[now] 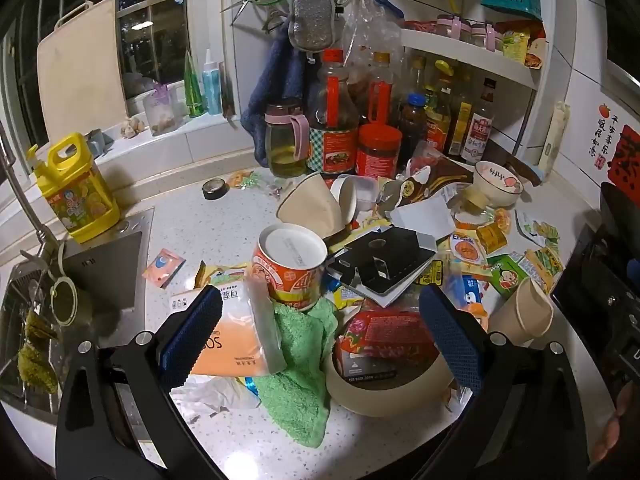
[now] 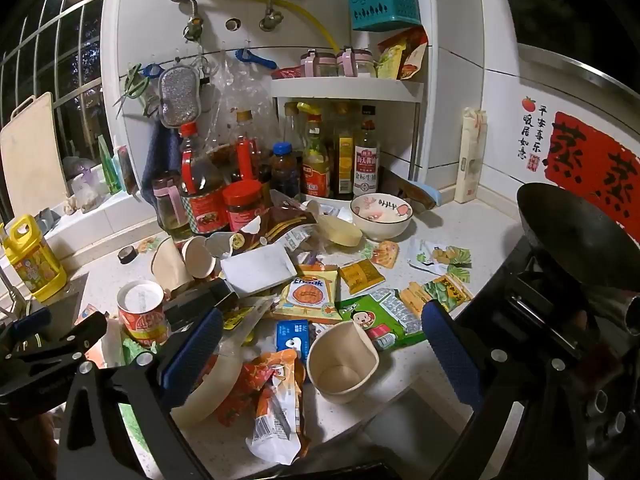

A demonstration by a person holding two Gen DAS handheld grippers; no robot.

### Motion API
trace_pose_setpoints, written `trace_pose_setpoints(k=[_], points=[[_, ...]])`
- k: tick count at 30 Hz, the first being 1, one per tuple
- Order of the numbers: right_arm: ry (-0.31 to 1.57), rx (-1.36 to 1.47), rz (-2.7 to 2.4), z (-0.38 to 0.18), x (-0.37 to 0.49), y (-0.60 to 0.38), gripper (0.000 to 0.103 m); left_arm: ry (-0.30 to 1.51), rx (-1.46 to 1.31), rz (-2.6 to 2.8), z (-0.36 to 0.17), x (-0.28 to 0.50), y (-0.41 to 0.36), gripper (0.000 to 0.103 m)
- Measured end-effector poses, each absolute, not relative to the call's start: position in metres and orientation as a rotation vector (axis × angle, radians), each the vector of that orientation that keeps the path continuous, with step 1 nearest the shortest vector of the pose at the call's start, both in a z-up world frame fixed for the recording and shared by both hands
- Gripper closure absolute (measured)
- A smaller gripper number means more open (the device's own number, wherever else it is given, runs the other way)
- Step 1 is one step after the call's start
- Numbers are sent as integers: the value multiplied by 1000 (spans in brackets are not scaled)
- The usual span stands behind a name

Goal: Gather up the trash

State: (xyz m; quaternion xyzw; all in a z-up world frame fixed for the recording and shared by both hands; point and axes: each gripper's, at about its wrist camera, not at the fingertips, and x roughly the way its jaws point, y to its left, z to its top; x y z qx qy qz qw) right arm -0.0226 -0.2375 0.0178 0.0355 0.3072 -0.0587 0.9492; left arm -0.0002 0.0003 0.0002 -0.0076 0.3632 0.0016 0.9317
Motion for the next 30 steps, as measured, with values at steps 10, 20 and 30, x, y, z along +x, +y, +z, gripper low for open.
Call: trace_pose_setpoints(k=[10,20,30], points=[[622,69,-119,18,-23,-237,5,747,-14,3,0,0,0,7],[622,70,-117,19,-24,-237,5,749,-17,2,0,0,0,7],[621,72,-117,19,-25,-236,5,749,-20,1,0,0,0,7]])
